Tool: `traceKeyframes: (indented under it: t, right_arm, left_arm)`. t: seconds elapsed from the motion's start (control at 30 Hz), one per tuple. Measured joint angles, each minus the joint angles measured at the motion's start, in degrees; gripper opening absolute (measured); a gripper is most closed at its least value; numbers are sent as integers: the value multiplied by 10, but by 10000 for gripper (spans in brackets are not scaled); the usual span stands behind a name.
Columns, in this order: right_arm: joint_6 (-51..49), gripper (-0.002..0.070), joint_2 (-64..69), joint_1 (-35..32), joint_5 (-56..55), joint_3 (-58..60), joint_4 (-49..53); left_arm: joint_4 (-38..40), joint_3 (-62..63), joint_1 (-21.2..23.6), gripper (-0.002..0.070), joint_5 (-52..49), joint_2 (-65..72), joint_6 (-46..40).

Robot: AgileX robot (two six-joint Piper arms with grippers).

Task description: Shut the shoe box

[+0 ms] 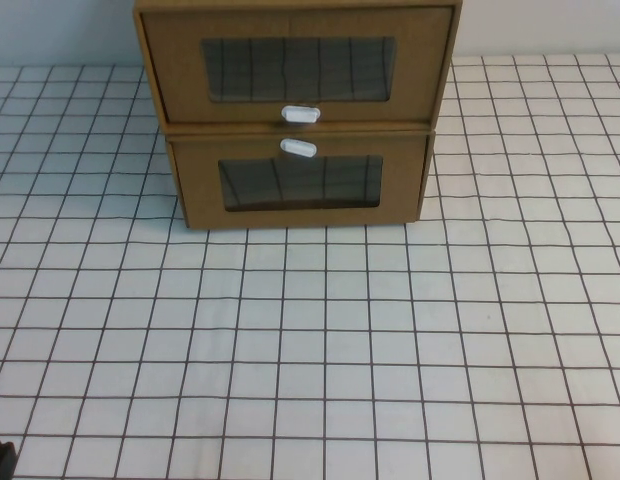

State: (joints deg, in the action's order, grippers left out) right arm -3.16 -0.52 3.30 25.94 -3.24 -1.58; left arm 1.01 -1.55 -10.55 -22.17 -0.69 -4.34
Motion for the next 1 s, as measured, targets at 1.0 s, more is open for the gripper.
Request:
traceKeyframes:
  t: [1.0]
  right_arm:
    - [-2,-13,0,-6,-47,46,0]
  left_arm:
    - [0,0,0,-5,0,0,0]
